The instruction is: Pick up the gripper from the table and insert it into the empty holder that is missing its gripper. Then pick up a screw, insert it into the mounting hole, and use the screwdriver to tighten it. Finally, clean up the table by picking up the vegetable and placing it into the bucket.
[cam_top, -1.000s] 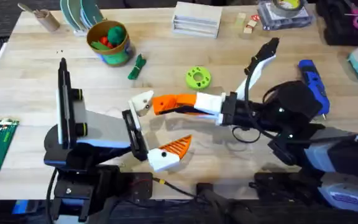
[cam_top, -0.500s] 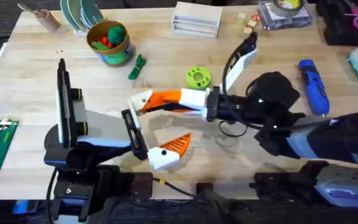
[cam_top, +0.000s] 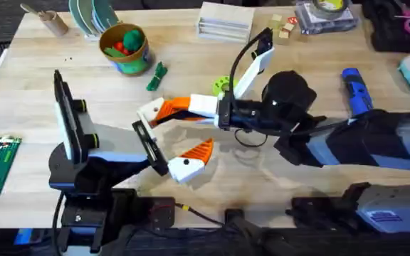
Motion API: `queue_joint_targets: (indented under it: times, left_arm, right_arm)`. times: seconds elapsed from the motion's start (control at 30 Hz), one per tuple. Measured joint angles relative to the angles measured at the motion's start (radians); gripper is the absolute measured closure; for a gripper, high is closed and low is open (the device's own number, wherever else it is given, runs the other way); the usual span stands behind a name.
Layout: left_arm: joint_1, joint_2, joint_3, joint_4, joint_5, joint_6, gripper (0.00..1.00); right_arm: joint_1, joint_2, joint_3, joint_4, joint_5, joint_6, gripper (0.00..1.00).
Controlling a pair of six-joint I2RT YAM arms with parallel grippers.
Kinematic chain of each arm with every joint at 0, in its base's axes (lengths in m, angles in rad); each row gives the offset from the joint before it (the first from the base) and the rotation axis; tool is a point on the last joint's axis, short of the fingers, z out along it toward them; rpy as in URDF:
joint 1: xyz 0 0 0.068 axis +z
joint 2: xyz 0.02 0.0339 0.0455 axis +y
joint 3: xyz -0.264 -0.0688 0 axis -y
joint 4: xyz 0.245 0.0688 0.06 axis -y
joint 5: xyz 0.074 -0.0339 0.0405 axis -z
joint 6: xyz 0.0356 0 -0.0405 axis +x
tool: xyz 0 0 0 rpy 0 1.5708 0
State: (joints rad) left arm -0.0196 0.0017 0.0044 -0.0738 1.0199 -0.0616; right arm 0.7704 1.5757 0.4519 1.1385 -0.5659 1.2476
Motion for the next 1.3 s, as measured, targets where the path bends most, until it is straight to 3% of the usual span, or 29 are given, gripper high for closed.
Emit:
queue_joint_targets:
  times: [0.43,1.0,1.2,1.3]
  left_arm:
    - [0.0,0.0,0.0,-0.002,0.063,-0.003,0.008]
    - [0.002,0.0,0.0,-0.002,0.067,-0.003,0.008]
    - [0.002,0.0,0.0,-0.004,0.067,-0.003,0.008]
    - [0.001,0.0,0.0,-0.003,0.098,-0.002,0.008]
  right_arm:
    - [-0.014,0.0,0.004,-0.016,-0.022,-0.078,0.993]
    - [-0.011,0.0,0.004,-0.016,-0.019,-0.149,0.992]
    - [-0.012,0.0,0.004,-0.017,-0.032,-0.149,0.865]
    - [-0.027,0.0,0.005,-0.018,-0.073,-0.151,0.667]
